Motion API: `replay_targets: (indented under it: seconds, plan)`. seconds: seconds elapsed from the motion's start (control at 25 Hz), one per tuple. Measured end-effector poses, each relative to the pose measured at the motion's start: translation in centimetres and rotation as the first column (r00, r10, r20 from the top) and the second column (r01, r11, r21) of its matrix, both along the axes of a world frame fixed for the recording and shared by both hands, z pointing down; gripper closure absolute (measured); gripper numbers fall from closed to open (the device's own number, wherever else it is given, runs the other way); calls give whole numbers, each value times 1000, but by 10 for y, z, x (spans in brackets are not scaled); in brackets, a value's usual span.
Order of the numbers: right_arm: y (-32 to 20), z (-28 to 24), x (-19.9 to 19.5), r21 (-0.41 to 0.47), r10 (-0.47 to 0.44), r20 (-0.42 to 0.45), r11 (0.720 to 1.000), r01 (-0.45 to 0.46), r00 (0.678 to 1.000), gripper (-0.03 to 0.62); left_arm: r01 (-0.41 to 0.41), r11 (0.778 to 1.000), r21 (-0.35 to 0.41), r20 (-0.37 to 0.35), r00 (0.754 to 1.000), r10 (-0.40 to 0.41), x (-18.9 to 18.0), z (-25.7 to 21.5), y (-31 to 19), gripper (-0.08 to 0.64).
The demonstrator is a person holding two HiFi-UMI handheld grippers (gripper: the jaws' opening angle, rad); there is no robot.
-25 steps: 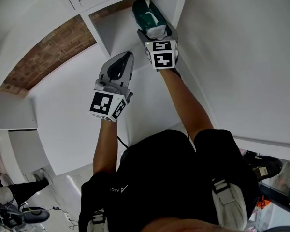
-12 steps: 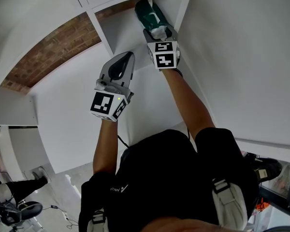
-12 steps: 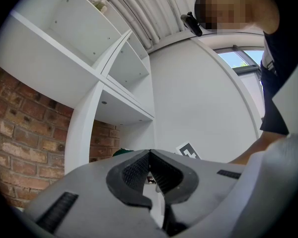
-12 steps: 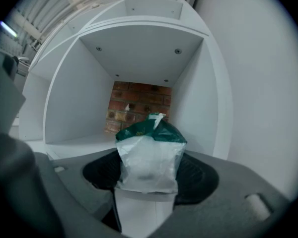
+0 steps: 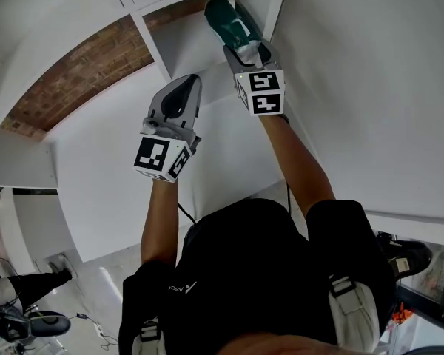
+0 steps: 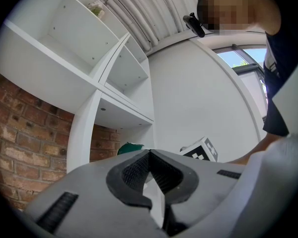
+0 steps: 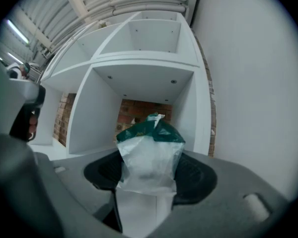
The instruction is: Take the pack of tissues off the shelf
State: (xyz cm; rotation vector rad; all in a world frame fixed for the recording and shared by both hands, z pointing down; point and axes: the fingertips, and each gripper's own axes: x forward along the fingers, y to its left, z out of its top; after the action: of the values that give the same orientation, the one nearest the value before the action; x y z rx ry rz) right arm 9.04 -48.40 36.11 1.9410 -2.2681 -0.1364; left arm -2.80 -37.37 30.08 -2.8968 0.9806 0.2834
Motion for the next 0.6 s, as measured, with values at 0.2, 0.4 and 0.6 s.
replay_targets:
  seconds: [0.2, 0.4, 0.6]
  plan:
    - [45, -16, -2, 36, -65, 6, 997, 65, 998, 307, -9, 1000, 12, -4, 1000, 9, 7, -6, 17, 561]
    - [87, -33, -7, 83, -139, 26, 987, 136, 990, 307, -14, 1000, 24, -10, 1000, 14, 12, -11, 36, 561]
    - [122, -51, -16, 139, -210, 44, 969, 202, 977, 309, 3, 999, 35, -21, 1000, -3, 9, -15, 51, 561]
